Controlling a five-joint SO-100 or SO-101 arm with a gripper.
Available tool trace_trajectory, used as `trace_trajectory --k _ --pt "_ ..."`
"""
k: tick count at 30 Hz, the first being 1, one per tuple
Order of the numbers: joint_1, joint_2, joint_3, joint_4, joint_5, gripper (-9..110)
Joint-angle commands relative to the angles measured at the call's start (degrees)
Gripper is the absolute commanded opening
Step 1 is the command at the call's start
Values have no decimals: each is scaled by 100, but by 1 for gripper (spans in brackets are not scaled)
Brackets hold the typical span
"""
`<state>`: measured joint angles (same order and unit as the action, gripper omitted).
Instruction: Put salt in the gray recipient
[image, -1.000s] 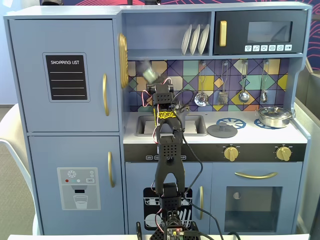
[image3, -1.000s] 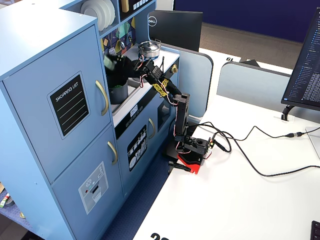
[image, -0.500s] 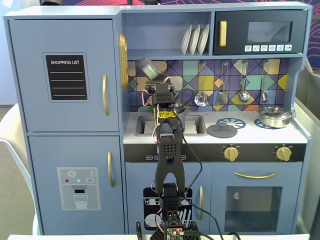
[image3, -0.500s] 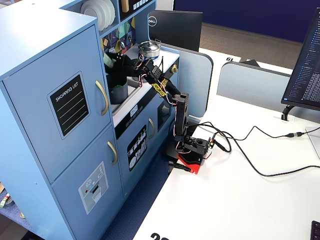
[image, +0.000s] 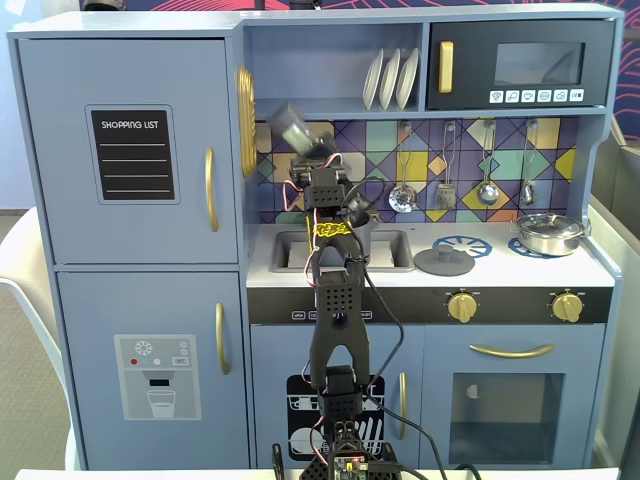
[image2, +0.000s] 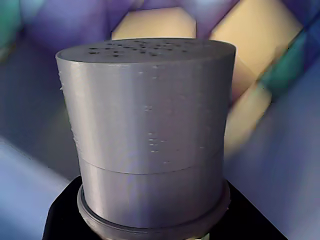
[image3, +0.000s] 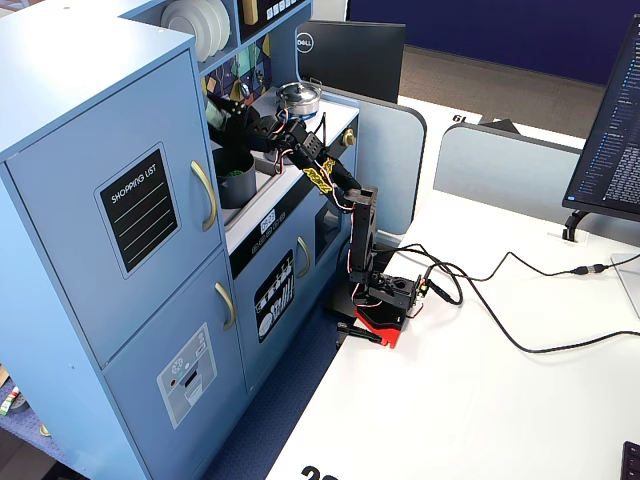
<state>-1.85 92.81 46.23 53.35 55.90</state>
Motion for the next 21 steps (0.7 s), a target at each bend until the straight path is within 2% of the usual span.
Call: trace_trajectory --k 1,4,6,8,10,13,17,21 --pt "176 272 -70 1459 308 0" --pt "62 290 -9 1063 316 0" --pt "-35 378 97 18 44 0" --pt "-70 404 53 -1037 -773 0" --pt "70 457 -26 -1635 -2417 0" --pt "703 721 123 -1406 -5678 0" --pt "2197 1230 800 -949 -9729 0" --pt "3823 1187 721 -1784 -13104 0"
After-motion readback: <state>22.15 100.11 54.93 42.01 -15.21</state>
